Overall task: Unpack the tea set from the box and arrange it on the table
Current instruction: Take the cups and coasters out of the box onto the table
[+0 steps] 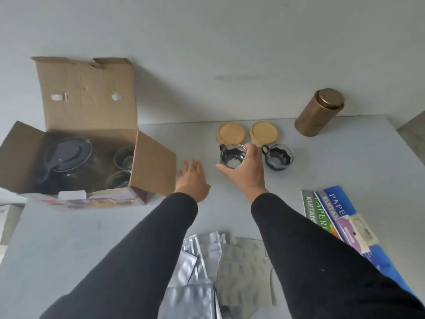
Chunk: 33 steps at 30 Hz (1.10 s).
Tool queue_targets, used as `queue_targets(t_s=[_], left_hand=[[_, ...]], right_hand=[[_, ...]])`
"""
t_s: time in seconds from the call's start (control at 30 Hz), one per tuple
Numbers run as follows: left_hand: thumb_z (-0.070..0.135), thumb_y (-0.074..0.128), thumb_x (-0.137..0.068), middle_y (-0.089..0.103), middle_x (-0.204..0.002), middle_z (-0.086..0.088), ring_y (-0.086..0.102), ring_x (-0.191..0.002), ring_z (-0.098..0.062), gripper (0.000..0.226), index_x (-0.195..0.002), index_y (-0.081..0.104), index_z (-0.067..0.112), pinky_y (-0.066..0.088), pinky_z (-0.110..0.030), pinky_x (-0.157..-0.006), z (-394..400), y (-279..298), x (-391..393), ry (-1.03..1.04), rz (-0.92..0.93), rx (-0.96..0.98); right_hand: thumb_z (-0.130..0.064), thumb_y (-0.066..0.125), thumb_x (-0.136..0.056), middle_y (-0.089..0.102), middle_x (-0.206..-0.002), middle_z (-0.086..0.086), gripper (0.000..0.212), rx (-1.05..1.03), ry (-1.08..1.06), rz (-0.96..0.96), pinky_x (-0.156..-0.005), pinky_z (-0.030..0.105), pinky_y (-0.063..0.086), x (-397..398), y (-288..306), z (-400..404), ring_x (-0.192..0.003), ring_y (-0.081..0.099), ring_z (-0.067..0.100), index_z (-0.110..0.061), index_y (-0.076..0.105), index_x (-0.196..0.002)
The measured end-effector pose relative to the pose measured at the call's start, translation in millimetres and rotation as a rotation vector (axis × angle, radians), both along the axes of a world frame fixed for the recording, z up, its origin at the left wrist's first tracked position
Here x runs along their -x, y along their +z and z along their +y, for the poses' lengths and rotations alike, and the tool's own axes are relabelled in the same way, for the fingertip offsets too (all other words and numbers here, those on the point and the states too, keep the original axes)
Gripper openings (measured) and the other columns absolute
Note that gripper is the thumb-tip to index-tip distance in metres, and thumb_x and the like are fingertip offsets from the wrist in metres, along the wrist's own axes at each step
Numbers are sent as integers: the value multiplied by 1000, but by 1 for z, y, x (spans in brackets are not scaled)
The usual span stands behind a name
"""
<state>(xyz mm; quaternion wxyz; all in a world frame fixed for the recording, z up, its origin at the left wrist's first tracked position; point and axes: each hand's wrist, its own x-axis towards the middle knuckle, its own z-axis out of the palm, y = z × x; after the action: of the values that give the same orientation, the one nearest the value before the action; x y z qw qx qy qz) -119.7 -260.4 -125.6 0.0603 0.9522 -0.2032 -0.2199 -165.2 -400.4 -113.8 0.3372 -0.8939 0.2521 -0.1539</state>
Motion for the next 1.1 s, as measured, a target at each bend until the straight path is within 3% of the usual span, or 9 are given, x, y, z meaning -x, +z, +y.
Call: queue_targets(t_s=[0.3,0.6,0.73,0.8,0.93,1.1], left_hand=[[38,63,-88,-10,-159,-16,-8,-148,-30,99,-151,-4,2,16,-43,-118,-20,-28,4,100,138,-39],[34,62,-91,-17,-158,-18,-12,-147,-33,100,-150,-12,1,14,-41,-119,-26,-30,2,115,153,-86],[34,64,-89,-15,-158,-17,-10,-148,-32,102,-151,-10,2,14,-41,-119,-26,-25,1,114,175,-69],[34,62,-90,-6,-159,-16,0,-148,-30,95,-152,-2,2,18,-39,-118,-23,-18,0,116,166,-46],[28,52,-96,20,-151,-10,25,-141,-30,63,-146,22,4,31,-40,-111,-8,4,-13,107,33,79],[11,43,-98,27,-149,-9,14,-146,-26,47,-142,30,1,25,-37,-114,31,52,-43,23,-270,212]], right_hand=[[-37,87,-60,43,-125,10,87,-95,69,33,-91,25,40,-13,-37,-32,-112,48,22,-4,40,-126],[-38,86,-61,45,-121,10,86,-105,77,42,-87,25,41,-22,-48,-35,-110,47,23,-3,39,-124],[-39,86,-62,42,-129,11,97,-99,128,40,-96,29,41,-18,-47,-37,-119,44,24,-8,32,-137],[-44,82,-65,42,-129,11,101,-45,156,34,-99,34,42,-17,-40,-38,-121,42,24,-12,27,-143],[-41,71,-78,47,-125,14,79,98,180,-78,-93,35,44,-29,-13,-33,-118,43,26,-6,35,-139],[-27,68,-80,56,-109,18,48,182,250,-248,-86,37,46,-58,33,11,-103,55,34,1,56,-117]])
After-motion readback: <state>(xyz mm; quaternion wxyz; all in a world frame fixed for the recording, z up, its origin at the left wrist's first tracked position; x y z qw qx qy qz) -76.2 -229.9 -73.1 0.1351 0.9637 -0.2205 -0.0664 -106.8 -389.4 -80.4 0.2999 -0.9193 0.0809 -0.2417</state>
